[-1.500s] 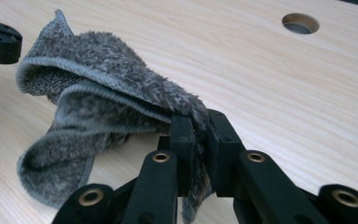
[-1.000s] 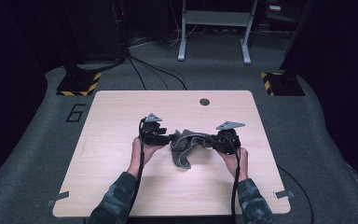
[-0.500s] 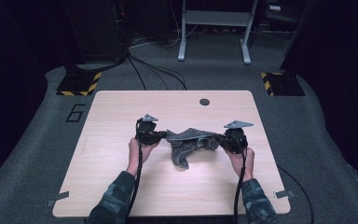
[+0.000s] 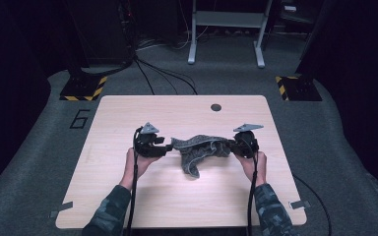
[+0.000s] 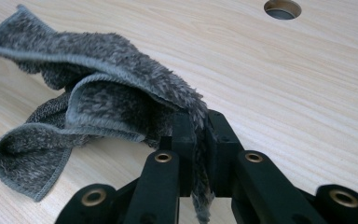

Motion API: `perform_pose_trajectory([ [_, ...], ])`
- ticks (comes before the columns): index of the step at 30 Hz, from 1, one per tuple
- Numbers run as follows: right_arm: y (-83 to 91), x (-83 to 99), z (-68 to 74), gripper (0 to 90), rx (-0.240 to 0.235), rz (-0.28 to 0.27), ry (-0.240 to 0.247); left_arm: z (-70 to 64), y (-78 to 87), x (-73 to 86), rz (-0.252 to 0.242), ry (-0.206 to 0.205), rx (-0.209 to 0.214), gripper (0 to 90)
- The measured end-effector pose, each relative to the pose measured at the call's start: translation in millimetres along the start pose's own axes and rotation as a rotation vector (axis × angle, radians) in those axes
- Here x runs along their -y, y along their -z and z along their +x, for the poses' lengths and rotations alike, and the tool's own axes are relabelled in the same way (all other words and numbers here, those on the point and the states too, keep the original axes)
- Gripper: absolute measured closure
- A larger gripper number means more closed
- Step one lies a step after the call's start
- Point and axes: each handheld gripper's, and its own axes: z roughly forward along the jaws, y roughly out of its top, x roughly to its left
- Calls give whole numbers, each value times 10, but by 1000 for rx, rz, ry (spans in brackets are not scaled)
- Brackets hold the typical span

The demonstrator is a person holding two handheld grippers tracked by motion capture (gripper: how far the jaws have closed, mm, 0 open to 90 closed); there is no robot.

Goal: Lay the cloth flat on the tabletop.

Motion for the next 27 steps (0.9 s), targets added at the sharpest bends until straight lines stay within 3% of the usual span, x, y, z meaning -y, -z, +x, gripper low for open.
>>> perform_pose_trajectory([
  [2,6,-15,-22,833,-3,-1,-1,-18,-17,-11,15,-47,25,420],
  [3,7,-21,-26,833,0,-6,1,-29,-45,-14,16,-76,9,414],
  [5,3,-27,-39,829,-1,4,10,-34,-90,-16,30,-111,32,399],
  [7,-3,-30,-46,828,-5,10,-3,-44,-119,-19,39,-144,22,387],
  [8,-6,-31,-55,825,-5,10,-1,-60,-124,-17,42,-153,41,376],
  [9,-7,-30,-60,823,-6,14,-11,-74,-132,-16,37,-165,22,373],
  [11,-17,-31,-75,820,-12,8,-2,-110,-150,-10,44,-182,49,362],
  [17,-30,-38,-46,810,-15,11,-8,-168,-236,12,59,-194,31,360],
  [20,-33,-43,-26,811,-14,15,-11,-174,-302,21,69,-197,24,424],
  [21,-38,-44,-22,811,-17,13,-9,-180,-338,23,84,-203,-1,457],
  [22,-41,-45,-18,812,-19,16,-9,-184,-374,30,92,-206,8,488],
  [23,-45,-45,-11,813,-18,15,-10,-184,-405,37,94,-208,19,531],
  [27,-51,-47,5,816,-26,15,-5,-210,-520,57,114,-207,-20,719],
])
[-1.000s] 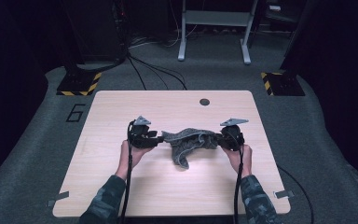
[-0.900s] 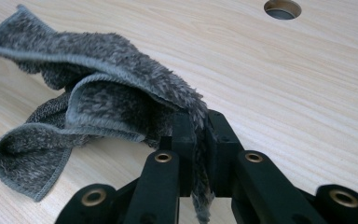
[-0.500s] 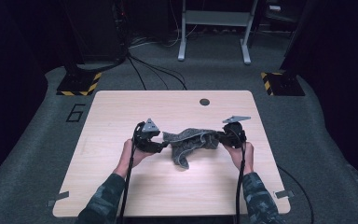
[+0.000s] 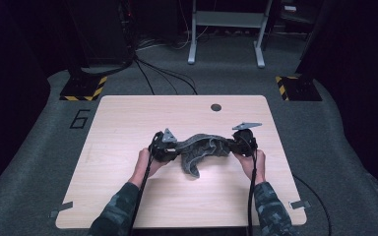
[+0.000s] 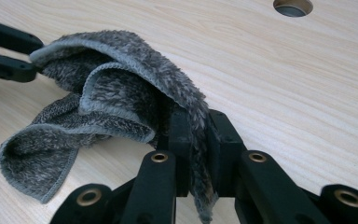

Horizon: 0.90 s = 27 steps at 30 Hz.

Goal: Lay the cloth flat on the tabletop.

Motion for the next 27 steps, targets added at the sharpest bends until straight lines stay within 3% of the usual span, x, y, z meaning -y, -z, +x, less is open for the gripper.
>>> perform_pose_trajectory([
  [2,6,2,1,816,-4,-2,8,-4,-30,2,-5,12,10,772],
  [7,52,9,10,830,-19,-16,-1,-16,-4,11,10,18,-16,872],
  [14,208,74,78,870,-47,-51,13,-26,225,70,-28,111,7,888],
  [18,91,-32,23,879,-45,-33,22,134,209,-48,-21,90,-59,892],
  [19,48,-141,-13,880,-38,-33,47,228,207,-154,-14,83,-91,893],
  [21,3,-524,-80,880,-17,-32,82,471,294,-482,-27,61,-172,894],
  [23,91,-1023,-105,881,20,-67,123,669,562,-879,-100,51,-255,894],
  [24,187,-1261,-92,880,36,-104,153,715,743,-1053,-146,35,-300,894],
  [25,317,-1463,-75,880,47,-131,185,731,938,-1188,-199,25,-319,894],
  [27,567,-1711,-10,878,63,-187,224,650,1252,-1326,-251,-44,-366,894],
])
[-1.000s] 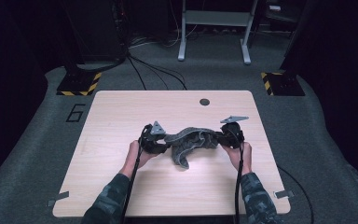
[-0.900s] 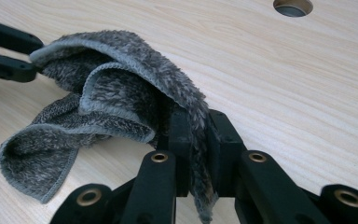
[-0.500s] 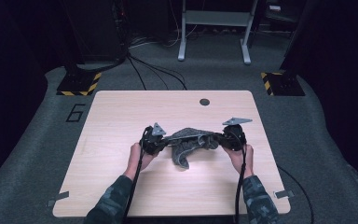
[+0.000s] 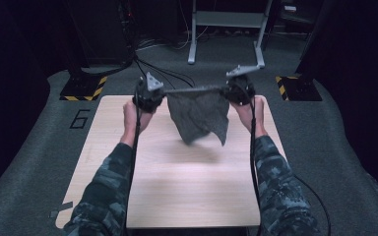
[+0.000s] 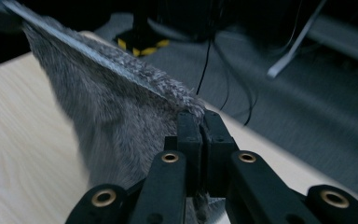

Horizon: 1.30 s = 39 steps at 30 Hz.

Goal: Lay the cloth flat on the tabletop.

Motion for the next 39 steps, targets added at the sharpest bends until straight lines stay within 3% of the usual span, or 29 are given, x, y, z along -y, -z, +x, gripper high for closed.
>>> perform_pose_trajectory([
  [2,192,-92,51,874,-5,-42,22,-100,241,-7,-29,-66,-10,893],
  [3,280,-56,111,872,-15,-53,37,-154,286,39,-27,-85,-14,893],
  [5,335,88,233,867,-18,-49,60,-324,357,291,6,-110,7,891],
  [6,336,246,312,862,-38,-33,73,-387,358,406,23,-113,18,890],
  [9,240,712,503,850,-69,21,88,-678,281,960,125,-99,86,884],
  [11,103,1103,631,832,-106,83,87,-867,199,1325,189,-61,142,877],
  [12,30,1298,693,809,-121,118,74,-951,164,1491,224,-45,165,866],
  [13,-33,1489,742,800,-154,156,31,-1044,138,1669,264,-14,215,860],
  [14,-98,1702,799,772,-163,195,16,-1107,125,1783,287,8,233,823],
  [16,-145,1943,835,729,-198,228,-14,-1186,134,1922,303,60,276,730],
  [18,-129,2113,861,629,-214,248,-37,-1231,189,1987,316,90,290,591],
  [20,-63,2196,853,563,-237,249,-64,-1219,252,2008,298,135,302,527],
  [22,6,2235,804,424,-242,225,-93,-1165,326,1999,276,176,305,431],
  [26,86,2208,668,247,-219,176,-170,-1008,397,1915,250,223,275,299],
  [28,66,2162,632,190,-192,164,-188,-906,361,1872,244,237,276,252],
  [32,-48,2090,602,122,-195,165,-207,-757,217,1806,241,258,269,184],
  [39,-317,2065,656,23,-150,214,-233,-676,-133,1837,299,260,225,153],
])
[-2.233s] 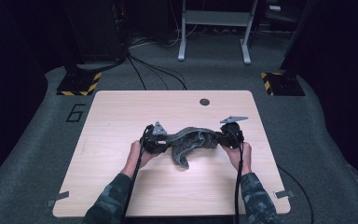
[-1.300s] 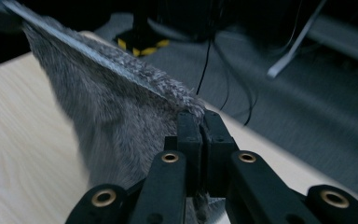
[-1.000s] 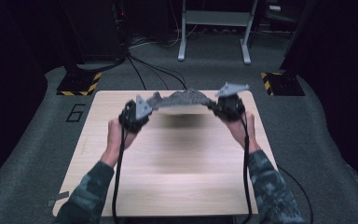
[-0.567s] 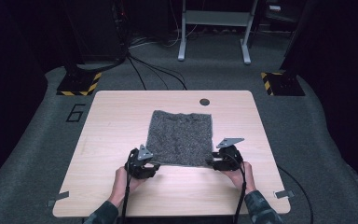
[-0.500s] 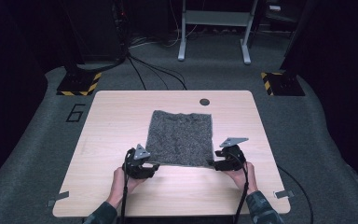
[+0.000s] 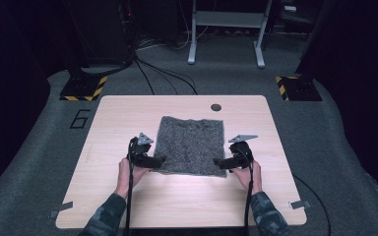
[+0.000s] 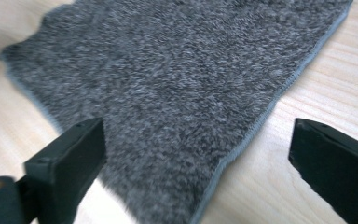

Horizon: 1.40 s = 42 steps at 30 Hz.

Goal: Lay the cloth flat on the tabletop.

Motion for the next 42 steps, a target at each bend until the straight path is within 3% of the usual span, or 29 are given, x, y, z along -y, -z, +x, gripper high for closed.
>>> perform_pose_trajectory([
  [6,-209,-16,14,0,61,43,-6,103,-230,36,60,22,-57,146],
  [10,-289,6,5,0,89,57,0,96,-277,107,79,17,-86,141],
  [14,-365,49,24,0,106,78,15,63,-298,165,110,-7,-92,142],
  [18,-425,92,30,0,124,93,37,43,-316,234,104,4,-96,142],
  [24,-427,126,21,0,141,109,51,9,-278,283,95,1,-100,143],
  [42,-265,336,-34,0,134,52,60,-176,-111,489,69,-6,-74,143],
])
